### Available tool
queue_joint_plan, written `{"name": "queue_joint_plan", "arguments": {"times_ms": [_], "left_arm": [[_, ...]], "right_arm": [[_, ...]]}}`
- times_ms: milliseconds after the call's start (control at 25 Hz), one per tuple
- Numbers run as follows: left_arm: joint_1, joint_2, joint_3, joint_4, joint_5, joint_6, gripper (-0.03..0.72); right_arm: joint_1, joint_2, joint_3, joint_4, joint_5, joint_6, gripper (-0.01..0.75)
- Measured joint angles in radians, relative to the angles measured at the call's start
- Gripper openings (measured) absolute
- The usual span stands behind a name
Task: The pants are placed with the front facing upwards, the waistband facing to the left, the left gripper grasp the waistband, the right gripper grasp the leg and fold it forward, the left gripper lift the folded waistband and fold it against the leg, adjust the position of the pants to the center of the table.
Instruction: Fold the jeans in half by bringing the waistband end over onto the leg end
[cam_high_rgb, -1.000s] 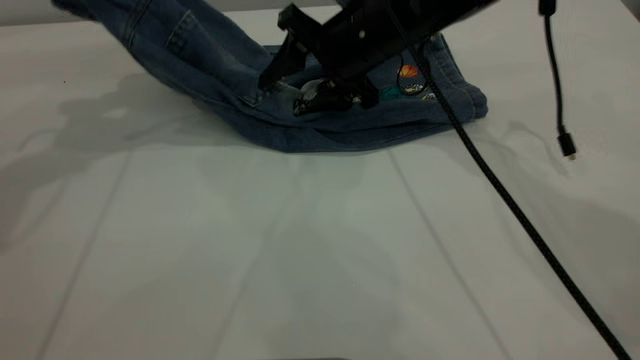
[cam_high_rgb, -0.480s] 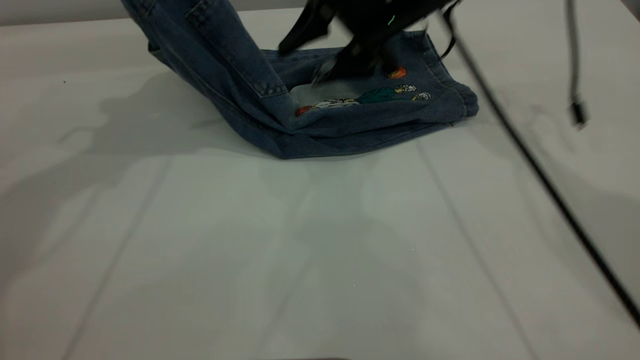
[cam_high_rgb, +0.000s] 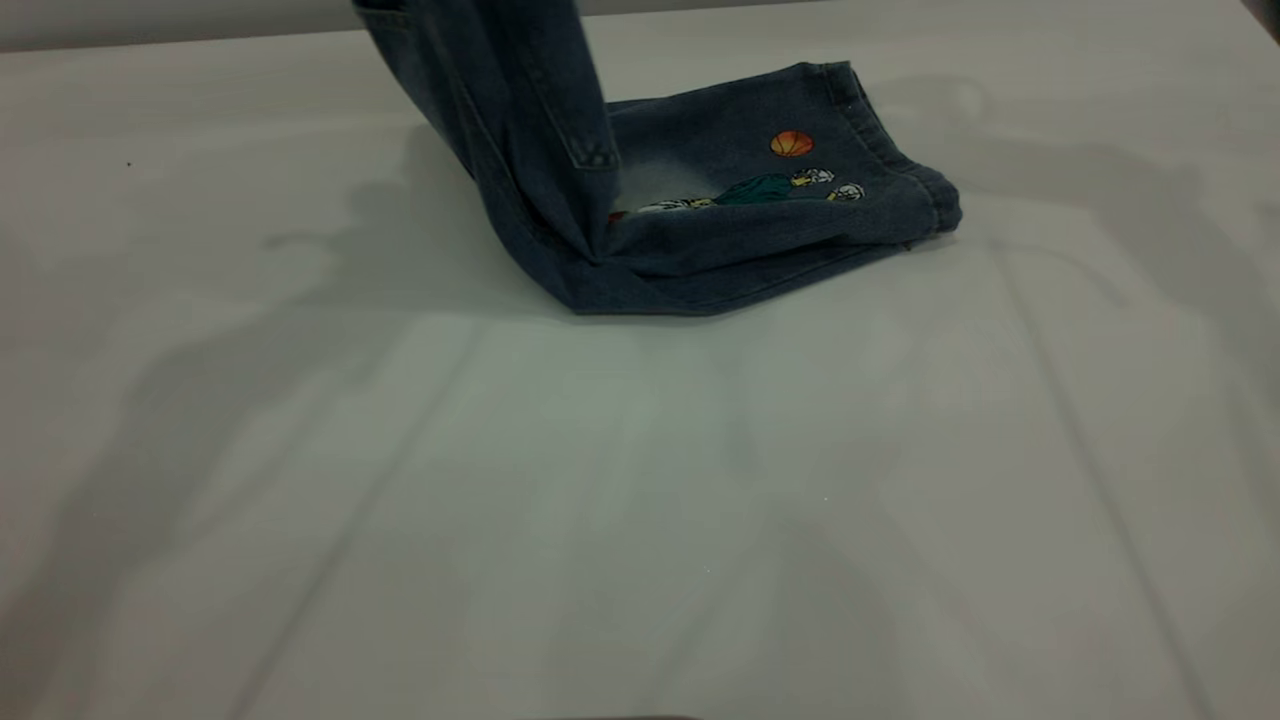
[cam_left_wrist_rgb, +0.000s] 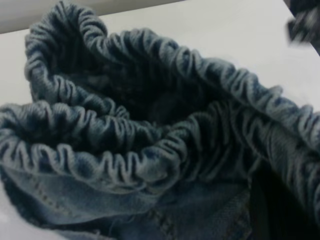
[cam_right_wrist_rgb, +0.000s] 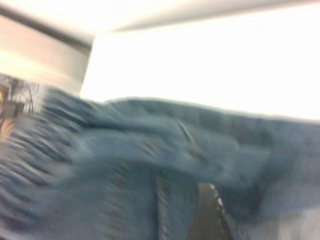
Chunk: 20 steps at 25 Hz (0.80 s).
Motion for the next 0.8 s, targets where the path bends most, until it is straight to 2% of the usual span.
{"name": "queue_joint_plan", "arguments": {"times_ms": [200,360,600,800], "left_arm": [[-0.094,0.076,-0.007,-0.009,-0.078,0.0,0.051],[-0.138,0.174,-0.056,-0.019,-0.107,0.0,0.051],[-0.19,0.349,-0.218,-0.023,-0.098,-0.02,0.051],[-0.218,0.483,-0.323,-0.023,-0.036,-0.089,0.052]], "right_arm": [[-0.036,-0.109,0.0,-0.052,0.014,-0.001,0.418],[-0.037,-0.172,0.0,-0.082,0.018,-0.002,0.418],[-0.037,-0.212,0.0,-0.085,0.03,-0.002,0.418],[-0.037,-0.217,0.0,-0.098,0.037,-0.002,0.418]]}}
